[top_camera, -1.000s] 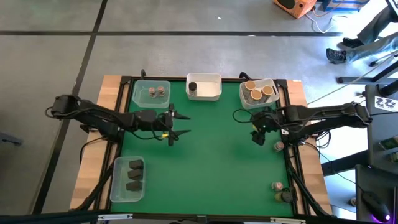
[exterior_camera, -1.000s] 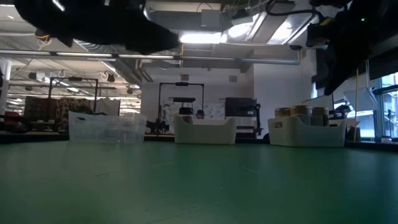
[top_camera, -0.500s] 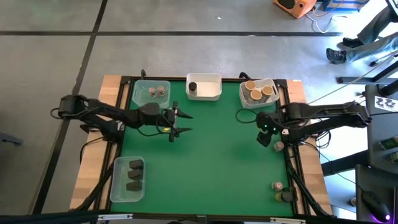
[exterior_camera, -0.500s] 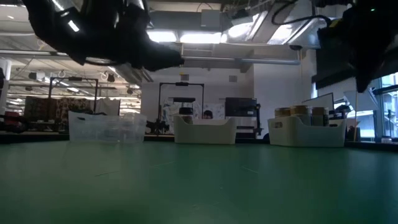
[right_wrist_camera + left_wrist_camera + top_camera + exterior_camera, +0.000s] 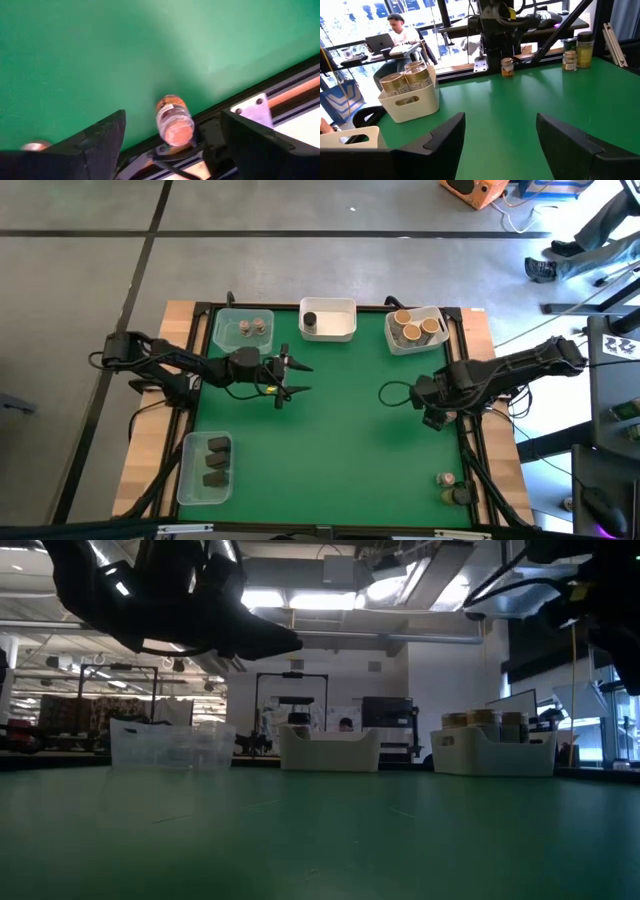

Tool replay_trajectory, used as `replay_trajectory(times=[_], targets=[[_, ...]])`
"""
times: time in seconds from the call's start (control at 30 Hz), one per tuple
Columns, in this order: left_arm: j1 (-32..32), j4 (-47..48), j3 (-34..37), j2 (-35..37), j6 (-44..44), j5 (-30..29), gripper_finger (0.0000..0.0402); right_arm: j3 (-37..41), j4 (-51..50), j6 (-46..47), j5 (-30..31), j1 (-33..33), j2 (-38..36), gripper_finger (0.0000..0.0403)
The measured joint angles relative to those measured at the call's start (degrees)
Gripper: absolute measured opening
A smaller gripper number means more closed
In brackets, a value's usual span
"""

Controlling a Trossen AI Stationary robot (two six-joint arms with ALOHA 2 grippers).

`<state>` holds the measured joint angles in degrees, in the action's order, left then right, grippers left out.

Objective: Sort spices by type
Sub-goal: Put the top small brown seasoning bottle into the top transparent bin

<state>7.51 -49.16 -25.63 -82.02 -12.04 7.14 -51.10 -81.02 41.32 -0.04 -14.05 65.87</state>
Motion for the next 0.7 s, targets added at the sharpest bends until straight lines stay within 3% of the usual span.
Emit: replay_trajectory(times=[0.27,0.7], targets=[[0.00,0.03,-0.01,0.00,-0.37,-0.02,0.0233,4.82,-0.72,0.29,-1.76,-6.29,2.29,0.0317],[0.04,-0.37,-0.04,0.00,-1.06,-0.04,0.0233,4.64,-0.59,-3.88,-4.20,-6.18,3.04,0.0267]])
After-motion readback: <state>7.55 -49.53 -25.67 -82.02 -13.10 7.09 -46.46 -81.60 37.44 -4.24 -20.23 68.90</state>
